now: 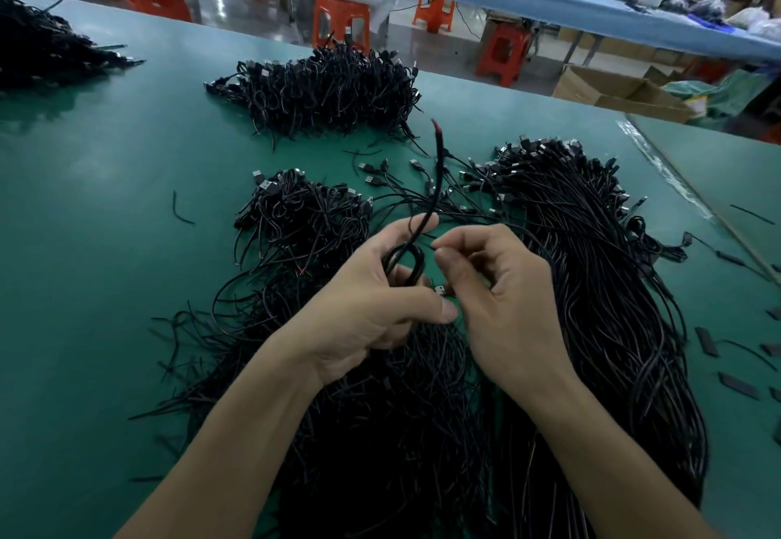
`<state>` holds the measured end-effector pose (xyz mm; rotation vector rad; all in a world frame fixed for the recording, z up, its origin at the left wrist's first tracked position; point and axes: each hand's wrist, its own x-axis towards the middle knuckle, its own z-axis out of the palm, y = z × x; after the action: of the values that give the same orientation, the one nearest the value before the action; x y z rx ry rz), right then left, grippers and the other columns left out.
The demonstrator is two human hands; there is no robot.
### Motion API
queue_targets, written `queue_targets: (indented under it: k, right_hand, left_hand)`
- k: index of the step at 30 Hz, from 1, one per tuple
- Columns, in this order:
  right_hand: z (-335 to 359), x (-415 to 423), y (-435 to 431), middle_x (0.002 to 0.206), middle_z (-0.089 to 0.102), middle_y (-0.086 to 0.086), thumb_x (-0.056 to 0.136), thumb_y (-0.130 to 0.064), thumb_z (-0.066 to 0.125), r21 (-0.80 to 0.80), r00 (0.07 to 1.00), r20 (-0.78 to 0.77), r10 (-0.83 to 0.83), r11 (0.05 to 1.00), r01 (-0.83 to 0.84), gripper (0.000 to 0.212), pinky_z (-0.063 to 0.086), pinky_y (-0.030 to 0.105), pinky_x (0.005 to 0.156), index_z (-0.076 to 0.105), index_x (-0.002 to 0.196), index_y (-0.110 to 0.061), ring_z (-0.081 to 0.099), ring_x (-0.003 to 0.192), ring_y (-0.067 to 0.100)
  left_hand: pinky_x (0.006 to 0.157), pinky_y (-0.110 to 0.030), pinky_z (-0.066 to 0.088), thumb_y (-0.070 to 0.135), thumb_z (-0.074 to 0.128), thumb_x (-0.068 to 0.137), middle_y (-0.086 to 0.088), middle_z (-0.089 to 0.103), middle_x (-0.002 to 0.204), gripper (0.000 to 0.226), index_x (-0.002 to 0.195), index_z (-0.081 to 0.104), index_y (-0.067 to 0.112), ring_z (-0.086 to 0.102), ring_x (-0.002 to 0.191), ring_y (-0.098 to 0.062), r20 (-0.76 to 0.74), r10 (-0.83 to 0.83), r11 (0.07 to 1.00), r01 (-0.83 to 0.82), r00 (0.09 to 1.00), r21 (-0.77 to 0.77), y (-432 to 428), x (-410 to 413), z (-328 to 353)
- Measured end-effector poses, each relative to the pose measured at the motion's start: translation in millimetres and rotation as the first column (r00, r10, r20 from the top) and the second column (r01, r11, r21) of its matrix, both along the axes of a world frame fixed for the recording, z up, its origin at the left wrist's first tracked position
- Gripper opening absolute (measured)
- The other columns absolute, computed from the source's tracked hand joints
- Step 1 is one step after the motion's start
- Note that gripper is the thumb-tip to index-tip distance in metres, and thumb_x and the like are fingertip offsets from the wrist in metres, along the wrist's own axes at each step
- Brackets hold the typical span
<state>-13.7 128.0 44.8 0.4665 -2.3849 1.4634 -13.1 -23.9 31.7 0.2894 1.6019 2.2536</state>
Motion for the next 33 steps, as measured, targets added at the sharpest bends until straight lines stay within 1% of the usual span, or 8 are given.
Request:
queue_targets:
  k: [4, 7, 10, 13, 17, 20, 26, 33]
  right_hand:
    - [9, -4, 1, 0.088, 0.063, -0.011, 0.091, -0.007, 0.061, 0.099, 0.983, 0.043, 0.18, 0.978, -0.183, 0.026, 0.046, 0.013, 0.072, 0.063, 0.088, -0.033, 0.062, 0.083, 0.005]
    - [15, -8, 8, 0.091, 0.066, -0.014, 0.091, -0.013, 0.06, 0.036, 0.948, 0.117, 0.297, 0.952, -0.303, 0.019, 0.049, 0.014, 0.076, 0.066, 0.087, -0.031, 0.064, 0.086, 0.004]
    - [18, -11, 11, 0.106, 0.07, -0.015, 0.093, -0.001, 0.061, 0.008, 0.892, 0.233, 0.388, 0.916, -0.401, 0.02, 0.052, 0.023, 0.09, 0.071, 0.092, -0.018, 0.065, 0.104, 0.006]
    - [23, -16, 15, 0.098, 0.073, -0.009, 0.088, 0.009, 0.059, 0.175, 0.889, 0.305, 0.341, 0.898, -0.404, 0.031, 0.055, 0.035, 0.087, 0.074, 0.095, -0.017, 0.067, 0.097, 0.01]
    - [27, -15, 17, 0.091, 0.07, -0.017, 0.088, -0.004, 0.069, 0.268, 0.951, 0.201, 0.233, 0.921, -0.282, 0.025, 0.049, 0.014, 0.076, 0.076, 0.097, -0.027, 0.065, 0.088, -0.002]
    - [17, -9, 12, 0.082, 0.069, -0.012, 0.088, -0.009, 0.071, 0.243, 0.983, 0.131, 0.131, 0.957, -0.16, 0.02, 0.048, 0.016, 0.066, 0.076, 0.093, -0.028, 0.063, 0.076, 0.003]
    - [-3, 5, 1, 0.083, 0.062, -0.01, 0.088, -0.011, 0.071, 0.265, 0.999, -0.02, -0.039, 0.963, 0.043, 0.012, 0.045, 0.01, 0.071, 0.073, 0.085, -0.023, 0.058, 0.082, 0.004]
    - [-15, 9, -4, 0.094, 0.051, 0.002, 0.098, -0.008, 0.06, 0.54, 0.956, -0.279, 0.091, 0.838, 0.078, 0.008, 0.051, 0.028, 0.058, 0.066, 0.096, -0.005, 0.052, 0.071, 0.015]
  left_hand:
    - [0.034, -0.011, 0.023, -0.003, 0.072, 0.068, 0.007, 0.042, 0.051, 0.082, 0.14, 0.049, 0.03, 0.027, 0.032, -0.002, -0.009, -0.029, 0.999, 0.03, 1.0, 0.022, 0, 2, 2]
    - [0.034, -0.011, 0.023, 0.001, 0.077, 0.067, 0.003, 0.037, 0.054, 0.074, 0.133, 0.058, 0.029, 0.027, 0.032, -0.002, -0.005, -0.035, 0.998, 0.036, 0.999, 0.061, -2, 3, 3]
    - [0.034, -0.011, 0.025, 0.007, 0.074, 0.076, 0.008, 0.042, 0.052, 0.039, 0.107, 0.073, 0.03, 0.031, 0.035, -0.001, -0.066, -0.054, 0.998, 0.054, 0.996, 0.006, -1, 3, 4]
    - [0.034, -0.013, 0.023, 0.023, 0.077, 0.083, 0.007, 0.037, 0.051, 0.01, 0.091, 0.07, 0.021, 0.029, 0.035, -0.003, -0.045, -0.035, 0.999, 0.034, 0.998, -0.032, 2, 4, 4]
    - [0.034, -0.014, 0.022, 0.037, 0.066, 0.082, 0.006, 0.03, 0.05, 0.034, 0.097, 0.061, 0.007, 0.026, 0.036, -0.004, -0.007, 0.02, 1.0, -0.02, 1.0, -0.002, 7, 4, 1]
    - [0.035, -0.013, 0.022, 0.041, 0.061, 0.086, 0.006, 0.029, 0.049, 0.029, 0.081, 0.059, 0.012, 0.026, 0.034, -0.005, 0.007, 0.07, 0.998, -0.07, 0.998, 0.007, 8, 3, 1]
    - [0.036, -0.014, 0.018, 0.037, 0.053, 0.101, 0.004, 0.027, 0.047, 0.041, 0.067, 0.058, 0.015, 0.021, 0.034, -0.008, 0.068, 0.202, 0.976, -0.196, 0.977, -0.092, 12, 0, -5]
    - [0.037, -0.02, 0.018, 0.048, 0.053, 0.098, 0.005, 0.026, 0.049, 0.052, 0.054, 0.038, 0.024, 0.019, 0.039, -0.011, 0.028, 0.243, 0.946, -0.23, 0.97, -0.227, 9, -2, -7]
